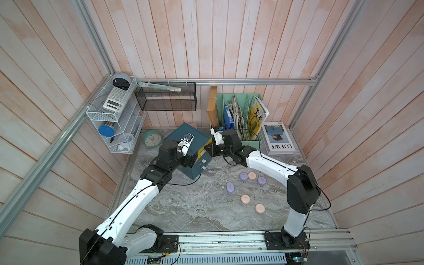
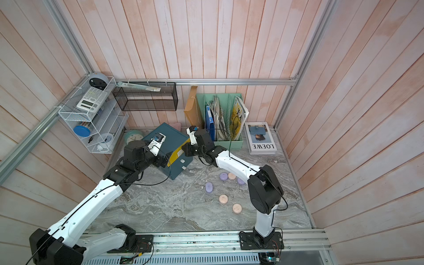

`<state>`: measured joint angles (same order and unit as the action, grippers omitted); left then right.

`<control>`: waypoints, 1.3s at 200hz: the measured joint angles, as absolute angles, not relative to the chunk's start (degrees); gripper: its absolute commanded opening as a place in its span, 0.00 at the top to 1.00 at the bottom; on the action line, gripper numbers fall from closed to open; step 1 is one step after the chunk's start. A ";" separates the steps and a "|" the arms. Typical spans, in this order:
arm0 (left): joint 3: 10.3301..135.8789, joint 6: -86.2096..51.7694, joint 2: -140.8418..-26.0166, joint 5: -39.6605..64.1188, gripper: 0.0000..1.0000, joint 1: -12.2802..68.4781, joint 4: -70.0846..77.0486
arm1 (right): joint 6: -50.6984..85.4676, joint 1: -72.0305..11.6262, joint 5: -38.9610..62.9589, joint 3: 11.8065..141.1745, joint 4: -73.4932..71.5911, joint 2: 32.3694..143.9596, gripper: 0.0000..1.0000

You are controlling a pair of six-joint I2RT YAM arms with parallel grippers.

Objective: Put the bluetooth earphones in the drawer according to color
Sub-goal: Close the drawer in the storage box, then open the drawer in the storage box.

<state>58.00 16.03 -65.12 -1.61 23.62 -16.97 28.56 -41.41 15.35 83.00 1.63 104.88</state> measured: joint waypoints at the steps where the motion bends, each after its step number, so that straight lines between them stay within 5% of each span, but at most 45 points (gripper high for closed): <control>1: 58.00 16.03 -65.12 -1.61 0.00 23.62 -16.97 | 28.56 -41.41 15.35 82.98 1.58 104.88 0.86; 46: 58.02 15.22 -65.14 -1.15 0.11 23.62 -16.91 | 29.28 -41.17 15.14 75.79 -0.08 100.88 0.66; 93: 58.39 13.80 -66.15 0.89 0.47 23.62 -17.19 | 32.95 -40.86 15.88 66.81 -4.60 97.76 0.48; 169: 59.55 13.65 -68.23 2.90 1.00 23.62 -17.69 | 40.53 -39.92 18.98 61.82 -14.94 97.95 0.41; 260: 59.57 13.52 -70.65 4.21 1.00 23.62 -18.50 | 50.02 -37.98 22.52 61.04 -26.41 104.62 0.39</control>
<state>59.57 13.52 -70.65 4.21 23.62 -18.50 50.02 -37.98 22.52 61.04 -26.41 104.62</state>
